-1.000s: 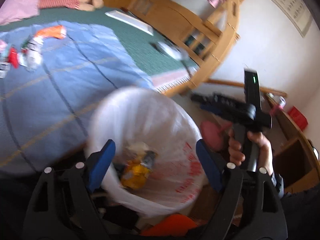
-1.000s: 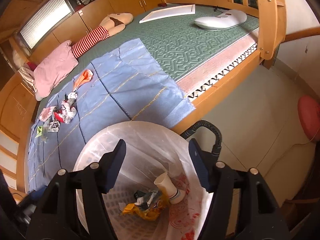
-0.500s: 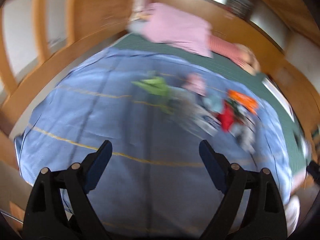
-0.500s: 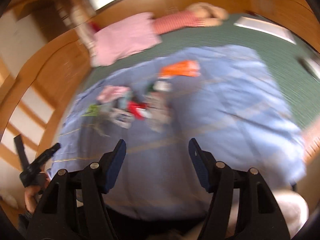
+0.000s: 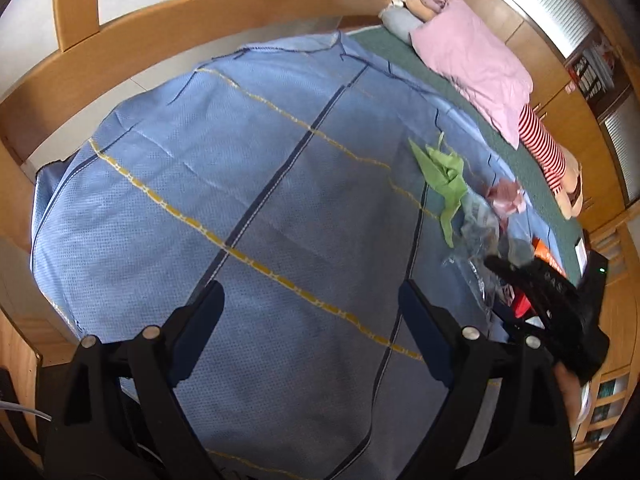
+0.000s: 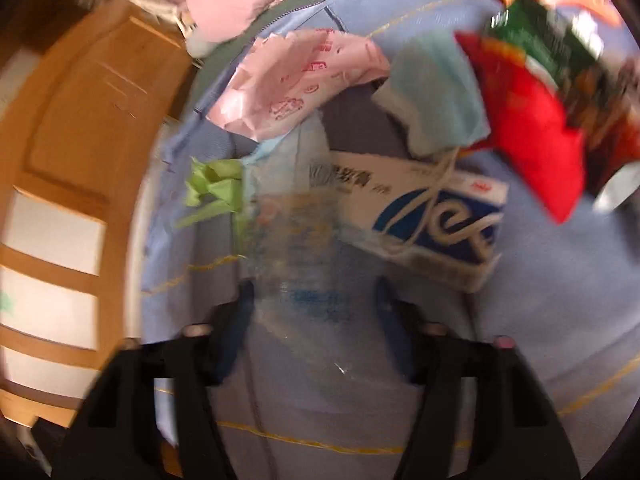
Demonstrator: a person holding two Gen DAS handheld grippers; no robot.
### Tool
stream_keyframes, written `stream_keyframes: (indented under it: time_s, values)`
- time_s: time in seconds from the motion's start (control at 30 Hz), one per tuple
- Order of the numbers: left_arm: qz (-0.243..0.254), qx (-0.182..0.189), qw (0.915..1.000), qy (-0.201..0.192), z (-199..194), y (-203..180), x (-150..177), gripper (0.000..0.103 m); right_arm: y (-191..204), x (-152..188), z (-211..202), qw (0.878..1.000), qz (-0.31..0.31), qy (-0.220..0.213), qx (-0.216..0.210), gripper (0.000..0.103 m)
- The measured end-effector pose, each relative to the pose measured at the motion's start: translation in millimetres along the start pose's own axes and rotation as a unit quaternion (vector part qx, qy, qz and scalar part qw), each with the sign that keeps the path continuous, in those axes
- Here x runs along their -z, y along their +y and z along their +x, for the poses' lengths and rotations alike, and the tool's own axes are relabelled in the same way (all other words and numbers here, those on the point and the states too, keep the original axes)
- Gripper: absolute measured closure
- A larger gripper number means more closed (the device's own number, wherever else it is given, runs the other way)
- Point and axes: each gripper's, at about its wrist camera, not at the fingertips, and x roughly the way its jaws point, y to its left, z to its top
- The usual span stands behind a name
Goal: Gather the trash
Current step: 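Grasp the clear plastic wrapper with the left tool while the right tool grasps the white barcode strip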
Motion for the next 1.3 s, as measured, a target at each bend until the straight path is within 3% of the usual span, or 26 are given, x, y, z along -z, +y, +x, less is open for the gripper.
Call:
stream_keyframes:
  time_s: [0.1, 0.13, 0.23, 0.4, 0.47, 0.5, 0.57, 0.63, 0.77, 0.87, 0.97, 1.07, 1.2, 1.23, 1.3]
  values:
    - [-0.02, -0.003, 0.9998, -0.004, -3, 8, 0, 0.014, 12, 7, -16, 0.999, -0.042, -0.011, -0.008, 0.084]
    - [-0.027, -0.003, 0.9996, -0.005, -6, 11, 1, 0.014, 18, 11, -24, 0.998, -0.067, -0.014, 0.0, 0.098]
    - [-0.026, -0.016, 0.9994, -0.014, -13, 16, 2, 0.014, 38, 34, -51, 0.989, -0.141, -0.004, 0.045, 0.098]
    - [-0.021, -0.026, 0.9992, -0.021, -19, 19, 7, 0.014, 70, 76, -88, 0.949, -0.28, -0.019, 0.142, 0.098]
    - [-0.017, -0.027, 0.9994, -0.016, -18, 18, 8, 0.014, 82, 99, -87, 0.923, -0.346, -0.004, 0.168, 0.093]
    - [-0.017, -0.028, 0.9994, -0.013, -17, 19, 8, 0.014, 86, 105, -87, 0.921, -0.357, 0.006, 0.159, 0.087]
    - [-0.024, -0.032, 0.9991, -0.013, -17, 22, 8, 0.013, 92, 123, -87, 0.93, -0.355, 0.057, 0.069, 0.059]
    - [-0.034, -0.035, 0.9988, -0.013, -17, 27, 7, 0.013, 97, 127, -89, 0.938, -0.335, 0.092, -0.009, 0.053]
    - [-0.055, -0.037, 0.9978, -0.006, -16, 38, 5, 0.012, 89, 109, -95, 0.951, -0.296, 0.074, -0.048, 0.048]
    - [-0.061, -0.021, 0.9978, 0.011, -12, 39, 7, 0.011, 64, 65, -98, 0.972, -0.236, 0.016, 0.003, 0.042]
    - [-0.037, 0.002, 0.9985, 0.039, -3, 25, 14, 0.011, 45, 22, -87, 0.973, -0.211, -0.035, 0.084, 0.042]
    - [0.013, 0.034, 0.997, 0.068, 6, -2, 27, 0.011, 45, -10, -44, 0.954, -0.253, -0.045, 0.153, 0.041]
    - [0.098, 0.074, 0.9873, 0.101, 18, -42, 46, 0.011, 38, -37, 27, 0.918, -0.313, -0.002, 0.244, 0.036]
    - [0.113, 0.081, 0.9846, 0.105, 21, -49, 50, 0.011, 33, -36, 33, 0.91, -0.322, 0.004, 0.26, 0.031]
    - [0.13, 0.089, 0.9813, 0.111, 28, -61, 53, 0.011, 27, -40, 46, 0.901, -0.336, 0.0, 0.273, 0.034]
